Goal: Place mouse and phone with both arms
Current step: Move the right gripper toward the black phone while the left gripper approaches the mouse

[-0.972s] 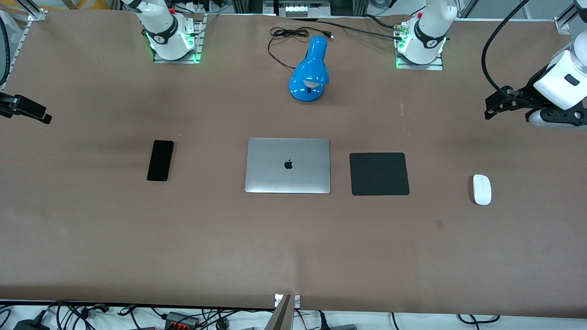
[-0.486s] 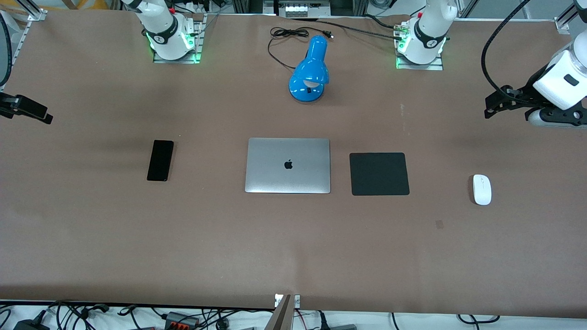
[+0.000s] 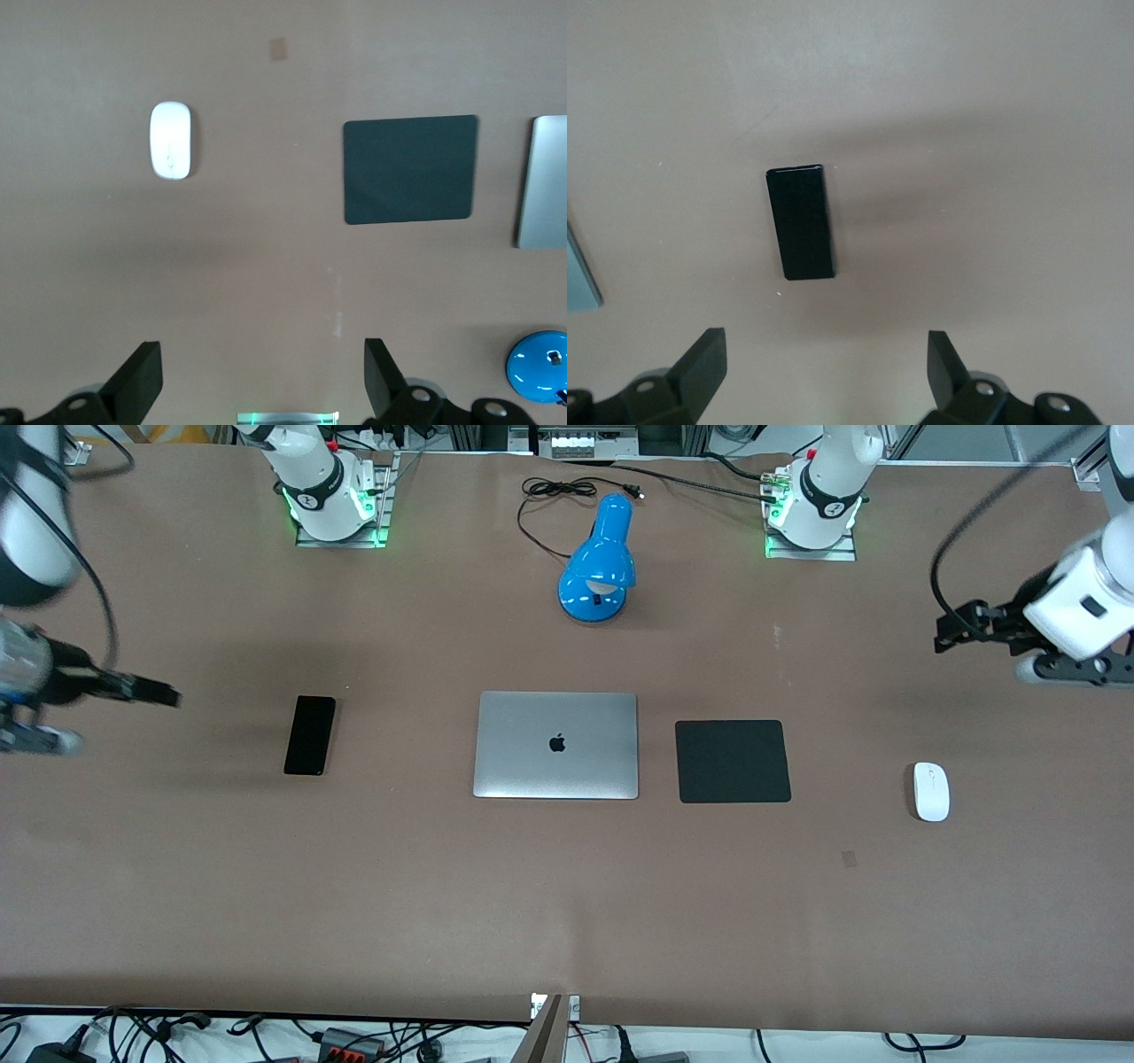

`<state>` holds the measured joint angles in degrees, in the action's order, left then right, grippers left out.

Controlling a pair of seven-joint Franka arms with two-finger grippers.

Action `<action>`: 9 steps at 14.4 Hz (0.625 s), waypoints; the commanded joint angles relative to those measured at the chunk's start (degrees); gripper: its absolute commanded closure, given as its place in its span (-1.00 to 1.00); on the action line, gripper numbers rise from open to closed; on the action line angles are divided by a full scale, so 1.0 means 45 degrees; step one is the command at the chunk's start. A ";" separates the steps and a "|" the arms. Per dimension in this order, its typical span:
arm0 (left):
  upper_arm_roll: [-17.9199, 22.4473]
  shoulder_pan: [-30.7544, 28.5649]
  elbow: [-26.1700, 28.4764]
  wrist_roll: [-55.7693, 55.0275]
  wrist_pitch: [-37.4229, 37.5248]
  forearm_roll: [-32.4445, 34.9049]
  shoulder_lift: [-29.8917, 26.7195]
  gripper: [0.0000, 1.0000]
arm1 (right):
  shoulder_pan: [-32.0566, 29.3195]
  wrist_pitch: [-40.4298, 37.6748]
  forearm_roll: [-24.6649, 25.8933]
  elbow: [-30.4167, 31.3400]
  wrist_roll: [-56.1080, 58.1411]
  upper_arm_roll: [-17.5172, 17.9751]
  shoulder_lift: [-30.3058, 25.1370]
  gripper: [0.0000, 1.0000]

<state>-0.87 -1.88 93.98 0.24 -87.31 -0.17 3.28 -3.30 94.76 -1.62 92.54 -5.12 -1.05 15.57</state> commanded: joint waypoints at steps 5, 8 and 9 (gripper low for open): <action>0.0037 -0.1708 -0.0847 0.1678 -0.1469 0.0407 0.3428 -1.00 | 0.1240 0.0991 -0.0166 -0.0115 -0.1145 -0.0099 0.2279 -1.00; 0.0037 -0.2099 0.0009 0.3107 -0.4318 0.0563 0.4368 -1.00 | 0.1260 0.1635 -0.0167 0.0915 -0.2007 -0.0079 0.2555 -1.00; 0.0037 -0.2217 0.0555 0.3516 -0.5489 0.0661 0.4408 -1.00 | 0.1280 0.2122 -0.0147 0.1462 -0.2007 -0.0079 0.2516 -1.00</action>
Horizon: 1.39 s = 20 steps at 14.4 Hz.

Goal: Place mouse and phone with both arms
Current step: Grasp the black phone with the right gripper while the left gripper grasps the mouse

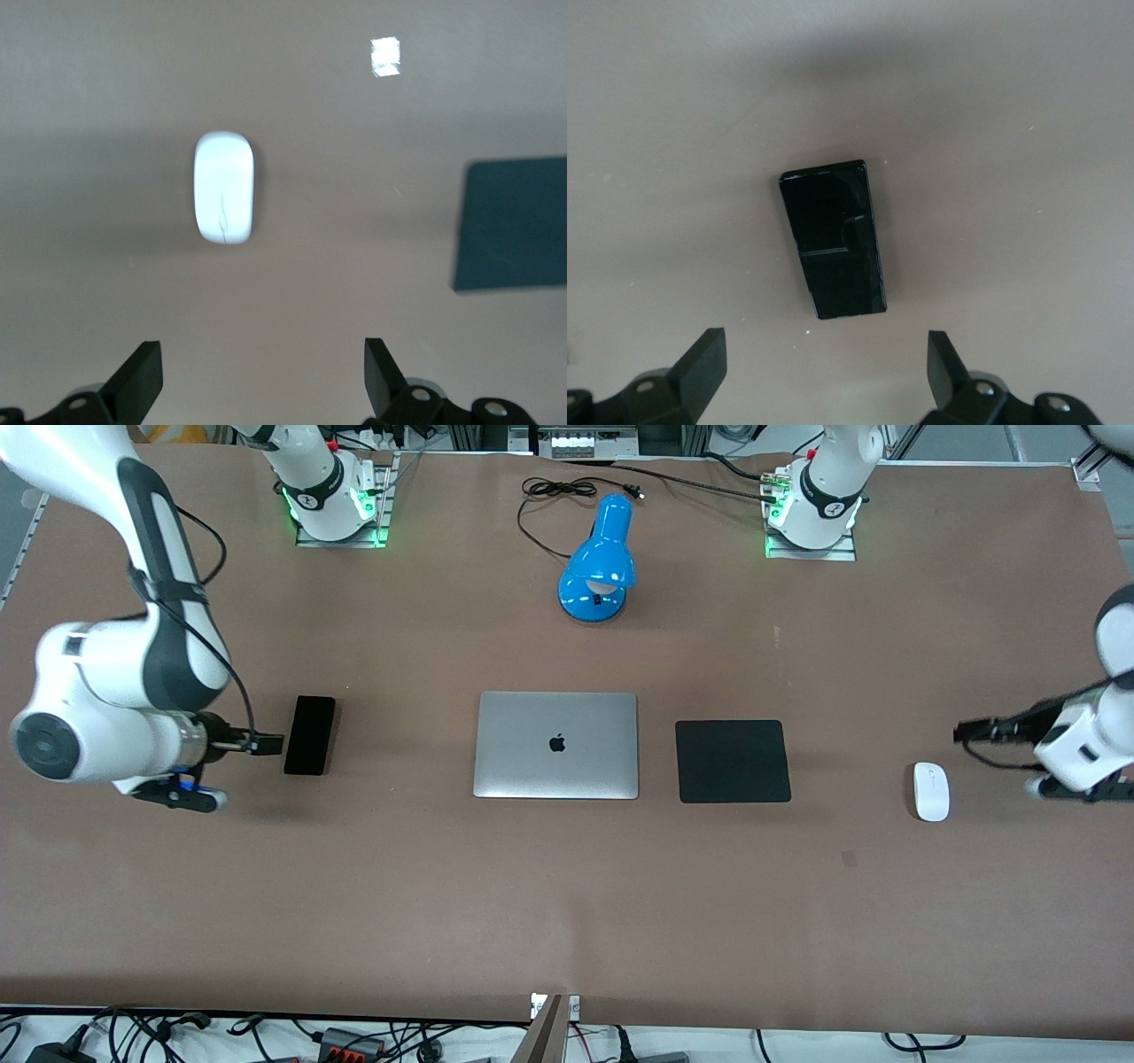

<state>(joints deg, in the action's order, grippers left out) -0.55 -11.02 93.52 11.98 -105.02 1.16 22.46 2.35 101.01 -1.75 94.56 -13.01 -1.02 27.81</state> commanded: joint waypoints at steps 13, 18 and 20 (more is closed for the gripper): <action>-0.0073 -0.0930 0.4902 0.2317 -1.2089 0.0368 0.2489 -1.00 | 0.0826 0.6767 0.1618 0.6543 0.0157 -0.0105 -0.1609 -1.00; -0.0112 -0.0969 0.4883 0.2259 -1.2150 0.0368 0.2548 -0.27 | 0.0631 0.6986 0.1599 0.6663 0.0216 -0.0124 -0.1570 -1.00; -0.0112 -0.0969 0.4883 0.2201 -1.2111 0.0368 0.2548 0.01 | 0.0514 0.7161 0.1599 0.6760 0.0216 -0.0124 -0.1492 -1.00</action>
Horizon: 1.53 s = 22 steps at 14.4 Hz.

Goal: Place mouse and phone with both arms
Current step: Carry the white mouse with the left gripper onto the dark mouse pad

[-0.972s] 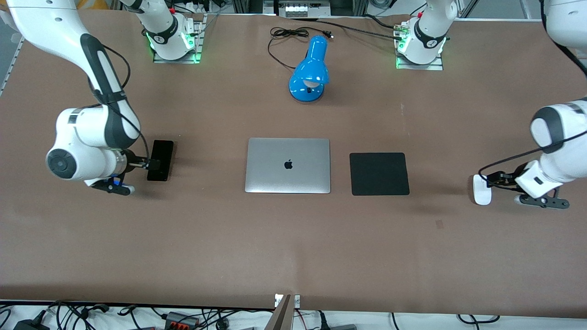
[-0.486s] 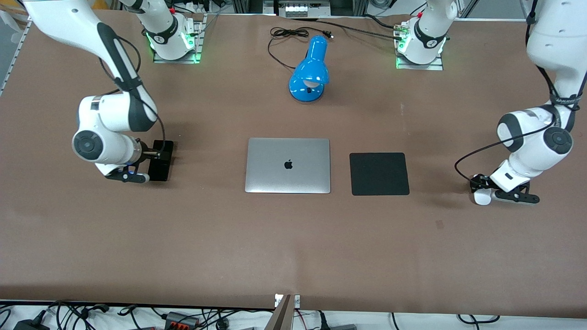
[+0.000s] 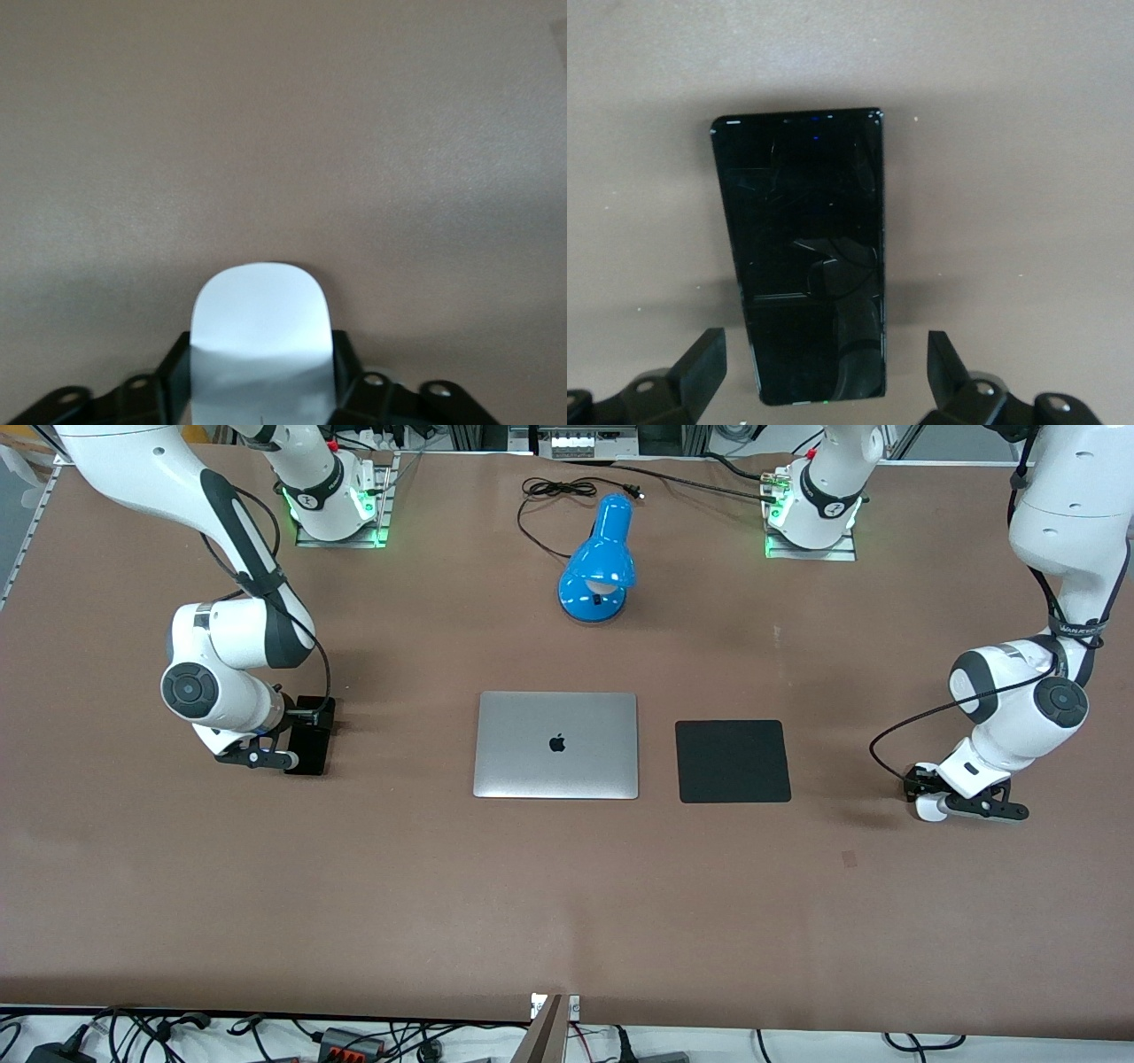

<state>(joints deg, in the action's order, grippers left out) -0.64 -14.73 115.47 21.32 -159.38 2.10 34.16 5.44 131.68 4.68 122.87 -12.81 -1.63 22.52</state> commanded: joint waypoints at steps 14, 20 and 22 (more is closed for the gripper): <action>-0.0718 0.2448 -0.4450 -0.3184 0.8561 -0.0057 -0.1067 -0.02 | 0.0003 0.1282 0.0170 0.0703 0.0152 0.0031 -0.0005 -1.00; -0.0952 0.5496 -0.3419 -0.9419 0.8193 -0.0057 -0.0774 0.03 | 0.0003 0.1537 0.0170 0.0820 0.0132 0.0031 0.0092 -1.00; -0.0952 0.5869 -0.2191 -0.9775 0.6716 -0.0057 -0.0851 0.03 | 0.0022 0.1712 0.0170 0.0840 0.0132 0.0031 0.0190 -1.00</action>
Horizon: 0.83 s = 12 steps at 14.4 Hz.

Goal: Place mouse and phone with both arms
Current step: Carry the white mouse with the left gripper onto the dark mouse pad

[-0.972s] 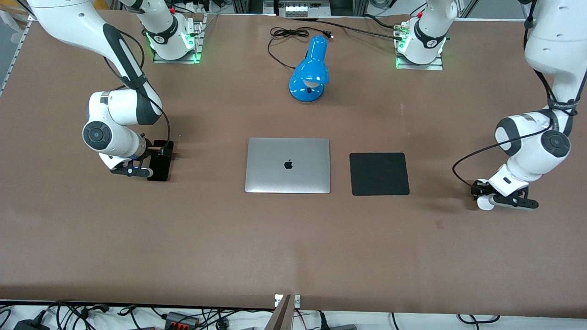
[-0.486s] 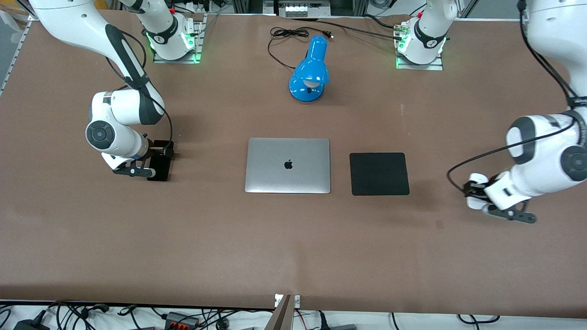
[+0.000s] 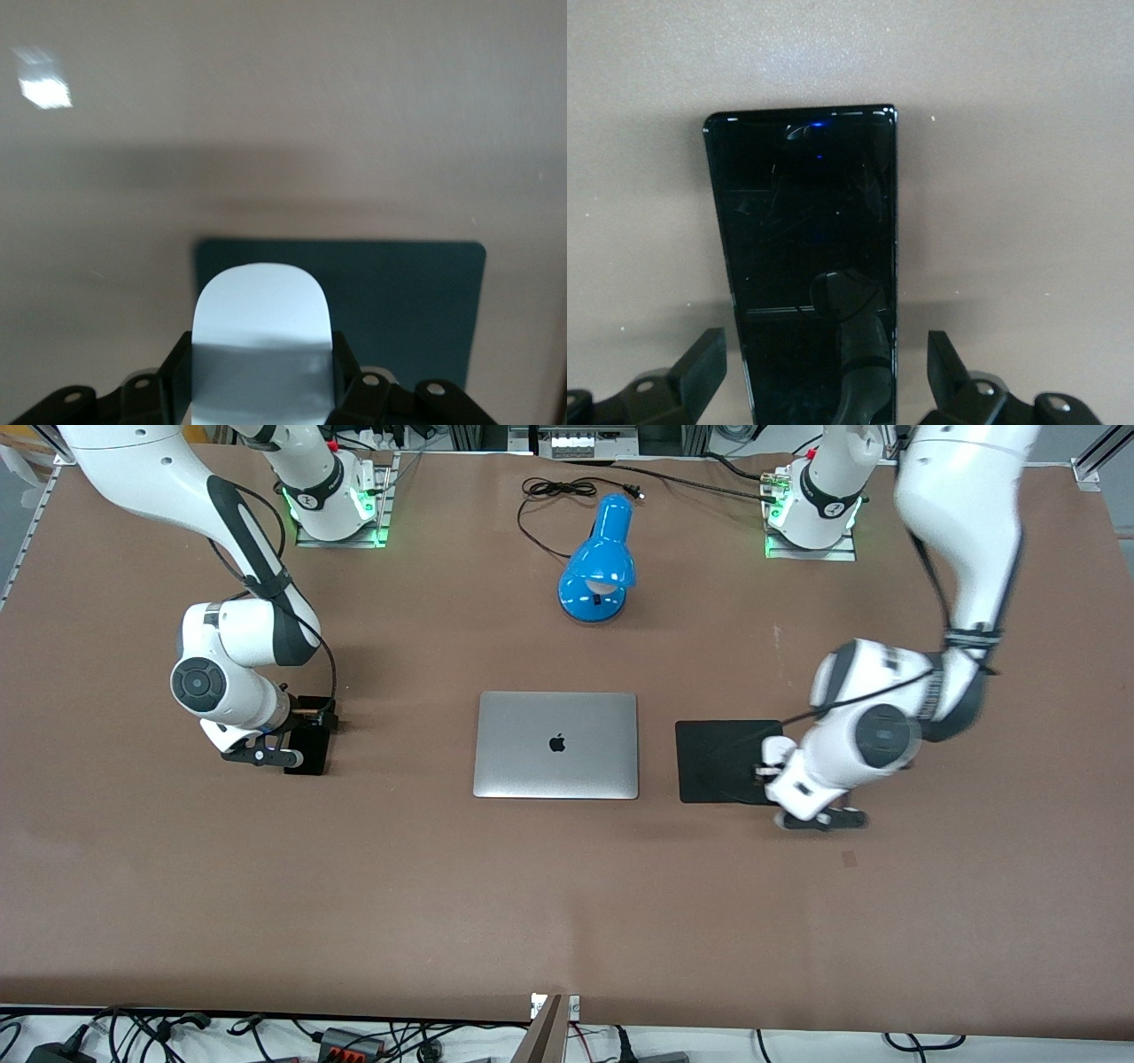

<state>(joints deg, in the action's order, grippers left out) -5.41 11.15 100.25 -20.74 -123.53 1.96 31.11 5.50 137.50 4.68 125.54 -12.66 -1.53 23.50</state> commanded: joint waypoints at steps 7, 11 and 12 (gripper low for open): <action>0.0108 0.0452 0.3230 -0.1386 -0.4736 0.0032 -0.0176 0.03 | 0.0008 0.0829 0.0170 0.0442 0.0099 0.0008 0.0069 -1.00; 0.0108 0.0647 0.3347 -0.1542 -0.4756 0.0032 -0.0019 0.02 | 0.0008 0.0948 0.0170 0.0501 0.0119 0.0008 0.0089 -0.76; 0.0108 0.0628 0.3348 -0.1542 -0.4756 0.0032 0.0000 0.02 | 0.0008 0.0909 0.0170 0.0501 0.0119 0.0008 0.0070 -0.55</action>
<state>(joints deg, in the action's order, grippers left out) -5.39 13.35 114.28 -26.68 -144.03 1.96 31.48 5.50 140.63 4.69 126.82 -12.65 -1.53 24.46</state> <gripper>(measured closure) 0.383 0.075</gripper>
